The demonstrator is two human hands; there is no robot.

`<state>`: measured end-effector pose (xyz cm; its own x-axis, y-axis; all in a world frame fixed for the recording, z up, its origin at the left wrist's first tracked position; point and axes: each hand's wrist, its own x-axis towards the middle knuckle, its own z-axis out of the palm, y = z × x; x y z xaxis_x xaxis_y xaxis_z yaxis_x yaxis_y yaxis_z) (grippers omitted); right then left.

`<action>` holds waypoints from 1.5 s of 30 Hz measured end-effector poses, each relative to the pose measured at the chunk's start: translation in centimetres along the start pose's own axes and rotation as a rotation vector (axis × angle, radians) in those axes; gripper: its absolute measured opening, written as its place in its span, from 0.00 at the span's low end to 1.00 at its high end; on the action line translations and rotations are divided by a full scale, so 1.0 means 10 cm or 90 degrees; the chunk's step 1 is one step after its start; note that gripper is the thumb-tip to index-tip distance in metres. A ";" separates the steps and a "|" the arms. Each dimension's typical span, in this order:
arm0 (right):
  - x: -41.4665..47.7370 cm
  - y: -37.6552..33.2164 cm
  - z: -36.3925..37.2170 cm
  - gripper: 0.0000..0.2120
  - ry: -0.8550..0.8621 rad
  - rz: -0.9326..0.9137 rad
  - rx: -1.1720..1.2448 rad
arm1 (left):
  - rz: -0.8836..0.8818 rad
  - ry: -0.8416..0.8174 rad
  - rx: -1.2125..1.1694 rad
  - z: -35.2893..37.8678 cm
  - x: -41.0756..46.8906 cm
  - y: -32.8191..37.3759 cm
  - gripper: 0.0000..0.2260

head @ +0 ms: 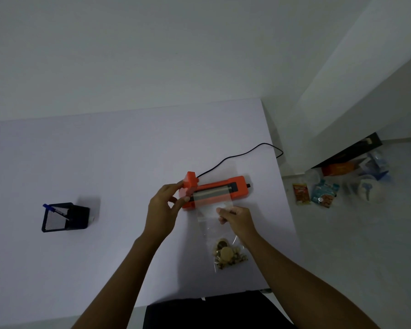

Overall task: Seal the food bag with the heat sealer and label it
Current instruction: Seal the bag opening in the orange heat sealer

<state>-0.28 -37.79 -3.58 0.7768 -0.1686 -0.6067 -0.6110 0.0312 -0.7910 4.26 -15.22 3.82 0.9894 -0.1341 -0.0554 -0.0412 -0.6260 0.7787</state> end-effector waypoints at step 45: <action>0.08 0.03 -0.02 0.11 0.012 0.030 -0.014 | -0.021 -0.196 0.280 0.80 0.53 0.28 0.10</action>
<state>0.12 -38.11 -4.25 0.7443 -0.1861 -0.6413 -0.6502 0.0173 -0.7596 8.23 -23.80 0.68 0.9071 -0.2874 -0.3075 -0.1313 -0.8874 0.4420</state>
